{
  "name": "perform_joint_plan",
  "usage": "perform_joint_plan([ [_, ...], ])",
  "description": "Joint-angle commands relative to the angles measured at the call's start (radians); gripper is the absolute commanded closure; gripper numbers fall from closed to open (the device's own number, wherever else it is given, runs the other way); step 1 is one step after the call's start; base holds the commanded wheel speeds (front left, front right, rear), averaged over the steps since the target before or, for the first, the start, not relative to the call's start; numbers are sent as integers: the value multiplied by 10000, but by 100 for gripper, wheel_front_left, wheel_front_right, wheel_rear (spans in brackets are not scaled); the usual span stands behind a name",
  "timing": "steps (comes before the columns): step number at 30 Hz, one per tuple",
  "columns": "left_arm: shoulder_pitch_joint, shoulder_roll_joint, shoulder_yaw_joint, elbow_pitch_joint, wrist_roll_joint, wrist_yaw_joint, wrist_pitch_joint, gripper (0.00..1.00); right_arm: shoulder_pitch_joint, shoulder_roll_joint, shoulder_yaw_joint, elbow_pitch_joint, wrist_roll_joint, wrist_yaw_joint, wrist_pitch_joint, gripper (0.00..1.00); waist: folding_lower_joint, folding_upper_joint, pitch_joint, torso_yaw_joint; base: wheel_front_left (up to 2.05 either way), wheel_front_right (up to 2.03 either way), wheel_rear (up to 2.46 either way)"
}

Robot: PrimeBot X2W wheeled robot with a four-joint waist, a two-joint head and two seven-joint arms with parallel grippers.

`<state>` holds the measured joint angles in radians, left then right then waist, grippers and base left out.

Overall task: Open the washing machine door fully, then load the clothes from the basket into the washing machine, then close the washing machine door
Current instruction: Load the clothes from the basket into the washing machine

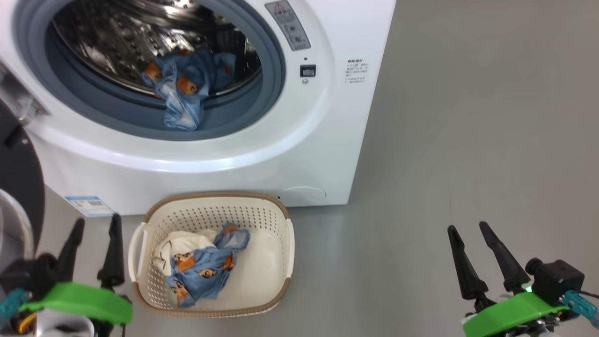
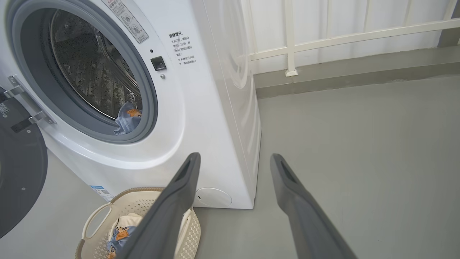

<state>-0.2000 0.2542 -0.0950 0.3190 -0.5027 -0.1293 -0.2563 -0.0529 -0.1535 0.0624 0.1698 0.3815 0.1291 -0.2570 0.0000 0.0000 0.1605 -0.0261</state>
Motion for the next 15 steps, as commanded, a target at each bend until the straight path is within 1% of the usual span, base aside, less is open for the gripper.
perform_joint_plan([
  [1, 50, 214, 489, -329, 135, -14, -55, 0, 121, -130, 174, -218, 92, 16, -48, 0, 0, 0, -294, 108, 0, 0, 0],
  [8, 1183, 3, 912, -914, 351, -14, -55, 0, 543, -178, 94, -297, 208, 16, -48, 0, 0, 0, -655, 160, 0, 0, 0],
  [15, 1960, -39, 1207, -1449, 438, -14, -55, 0, 741, -193, 45, -371, 190, 16, -48, 0, 0, 0, -749, 174, 0, 0, 0],
])
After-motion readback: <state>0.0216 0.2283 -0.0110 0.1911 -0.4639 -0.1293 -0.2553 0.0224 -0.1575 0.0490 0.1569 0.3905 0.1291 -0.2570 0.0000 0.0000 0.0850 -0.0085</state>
